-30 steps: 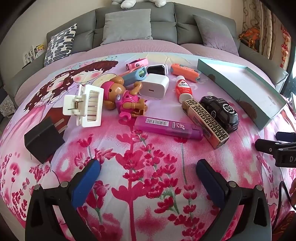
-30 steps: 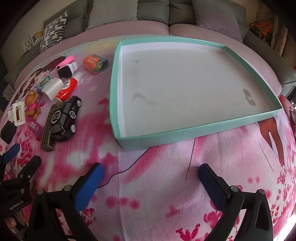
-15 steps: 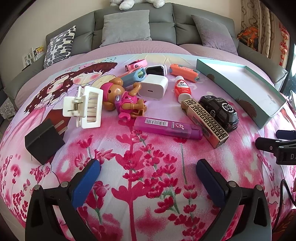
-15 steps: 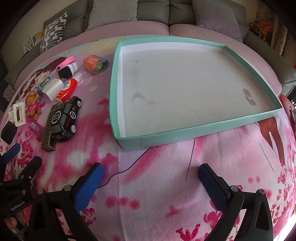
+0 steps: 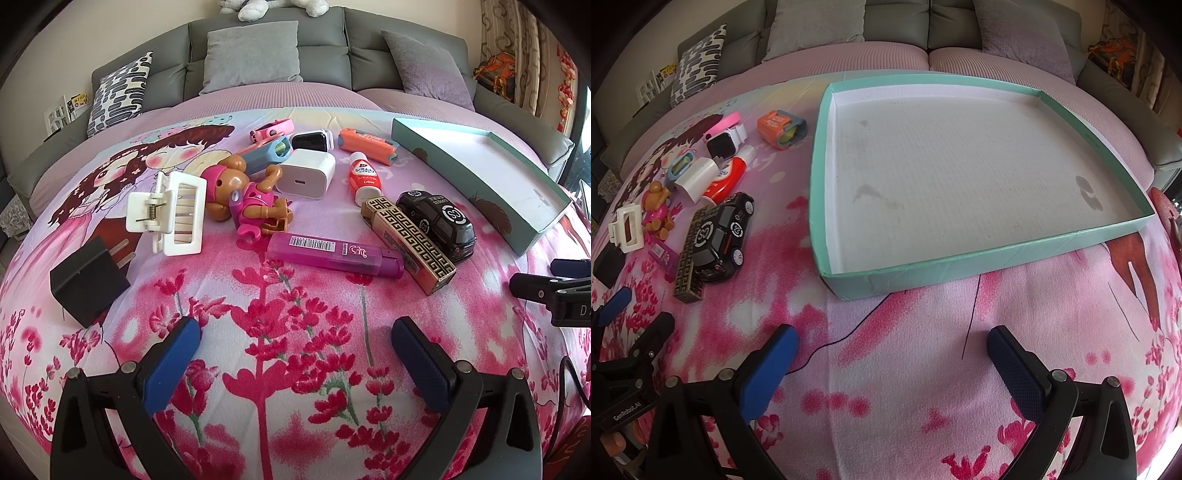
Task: Organize rigid objects
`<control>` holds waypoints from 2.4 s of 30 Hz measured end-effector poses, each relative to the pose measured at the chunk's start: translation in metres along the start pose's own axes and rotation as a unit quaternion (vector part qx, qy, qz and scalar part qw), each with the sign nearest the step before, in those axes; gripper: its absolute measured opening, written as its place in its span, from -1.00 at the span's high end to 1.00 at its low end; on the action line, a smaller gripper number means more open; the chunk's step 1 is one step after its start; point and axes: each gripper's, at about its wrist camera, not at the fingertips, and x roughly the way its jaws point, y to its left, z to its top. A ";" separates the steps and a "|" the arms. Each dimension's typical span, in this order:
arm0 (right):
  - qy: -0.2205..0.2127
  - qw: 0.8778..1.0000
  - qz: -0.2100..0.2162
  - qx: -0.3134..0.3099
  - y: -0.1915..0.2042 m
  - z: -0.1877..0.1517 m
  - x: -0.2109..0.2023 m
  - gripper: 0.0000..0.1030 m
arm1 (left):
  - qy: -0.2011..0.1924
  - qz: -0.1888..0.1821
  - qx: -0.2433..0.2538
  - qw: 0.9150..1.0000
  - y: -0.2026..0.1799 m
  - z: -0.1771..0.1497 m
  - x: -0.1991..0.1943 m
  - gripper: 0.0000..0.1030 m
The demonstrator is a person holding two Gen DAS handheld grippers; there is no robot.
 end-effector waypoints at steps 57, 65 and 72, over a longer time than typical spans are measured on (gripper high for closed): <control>-0.072 0.997 0.037 -0.010 0.002 -0.001 -0.045 -1.00 | -0.024 -0.034 -0.008 0.999 0.025 0.020 -0.034 -1.00; -0.125 0.987 0.065 -0.072 0.045 0.022 -0.087 -1.00 | -0.047 0.013 -0.086 0.995 0.089 0.041 -0.055 -1.00; -0.115 0.986 0.085 -0.089 0.079 0.033 -0.074 -1.00 | -0.026 0.036 -0.142 0.989 0.128 0.040 -0.042 -1.00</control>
